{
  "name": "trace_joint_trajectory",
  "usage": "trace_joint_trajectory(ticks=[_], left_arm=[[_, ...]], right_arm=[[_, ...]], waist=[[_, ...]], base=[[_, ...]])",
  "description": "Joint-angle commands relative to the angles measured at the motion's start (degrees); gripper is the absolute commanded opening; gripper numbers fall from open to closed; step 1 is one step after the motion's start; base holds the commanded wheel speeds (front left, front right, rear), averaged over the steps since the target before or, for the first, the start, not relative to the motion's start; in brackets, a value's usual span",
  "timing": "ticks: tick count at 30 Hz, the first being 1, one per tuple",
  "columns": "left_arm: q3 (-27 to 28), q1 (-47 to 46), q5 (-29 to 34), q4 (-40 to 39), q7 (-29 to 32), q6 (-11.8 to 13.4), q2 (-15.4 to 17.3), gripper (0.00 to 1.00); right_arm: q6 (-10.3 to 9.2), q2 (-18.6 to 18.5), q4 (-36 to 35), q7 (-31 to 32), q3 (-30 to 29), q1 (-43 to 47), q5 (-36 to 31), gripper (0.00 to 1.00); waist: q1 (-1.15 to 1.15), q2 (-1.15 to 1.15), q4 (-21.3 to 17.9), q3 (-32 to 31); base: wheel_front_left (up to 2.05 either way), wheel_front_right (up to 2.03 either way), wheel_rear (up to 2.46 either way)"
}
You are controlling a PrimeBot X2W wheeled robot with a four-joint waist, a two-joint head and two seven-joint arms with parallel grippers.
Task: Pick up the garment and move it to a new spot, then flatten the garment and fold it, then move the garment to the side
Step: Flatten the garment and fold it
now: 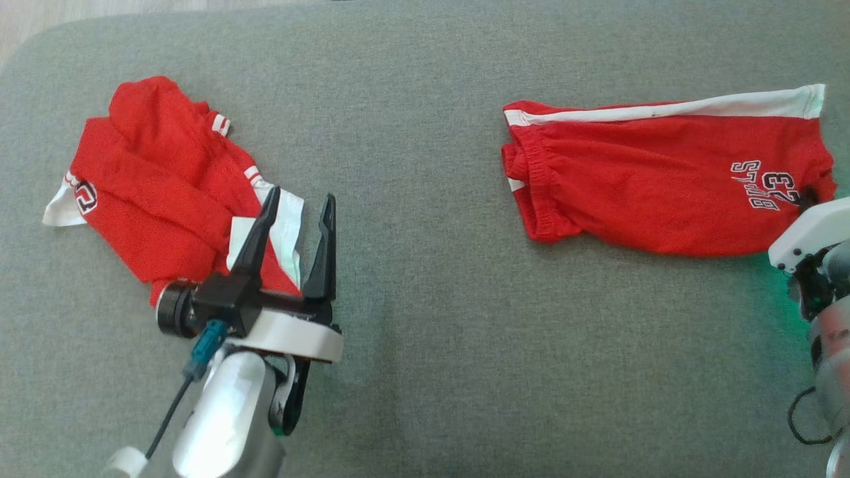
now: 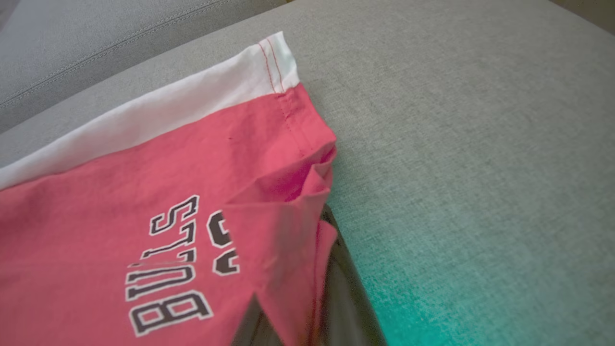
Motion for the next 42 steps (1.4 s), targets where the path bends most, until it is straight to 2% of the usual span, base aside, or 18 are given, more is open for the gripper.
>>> trace_joint_trajectory(ticks=[1,8,13,20,29,42], left_arm=[[2.2,-0.1,0.5,-1.6,-0.5,-0.2,0.4,1.0],[2.5,0.2,0.8,-1.1,-0.5,-0.5,0.3,1.0],[2.7,0.5,0.8,-0.7,-0.5,-0.6,0.2,1.0],[2.9,1.7,0.8,-0.1,-0.5,-0.4,0.2,1.0],[2.4,2.3,0.7,-0.1,-0.5,-0.4,0.1,1.0],[2.1,2.6,0.4,0.5,-0.5,-0.1,0.0,1.0]], right_arm=[[-0.11,-0.9,-2.2,-0.8,1.2,-0.3,0.7,0.0],[-0.11,0.3,-5.1,-2.6,2.7,0.7,3.6,0.0],[-0.11,3.4,-9.0,-4.5,6.9,0.9,7.5,0.0],[-0.11,7.1,-18.2,-4.1,17.0,3.1,18.2,0.0],[-0.11,8.2,-29.2,-1.5,29.8,7.3,29.0,0.0],[-0.11,7.3,-31.1,-1.2,44.4,10.9,34.6,0.0]], waist=[[0.0,0.0,-0.1,-0.1],[0.0,0.0,0.3,-0.8],[0.0,0.0,0.8,-2.7],[0.0,0.0,1.9,-5.8],[0.0,0.0,4.4,-7.0],[0.0,0.0,6.7,-7.9]], base=[[0.0,0.0,0.0],[0.0,0.0,0.0],[0.0,0.0,0.0],[0.0,0.0,0.0],[0.0,0.0,0.0],[0.0,0.0,0.0]])
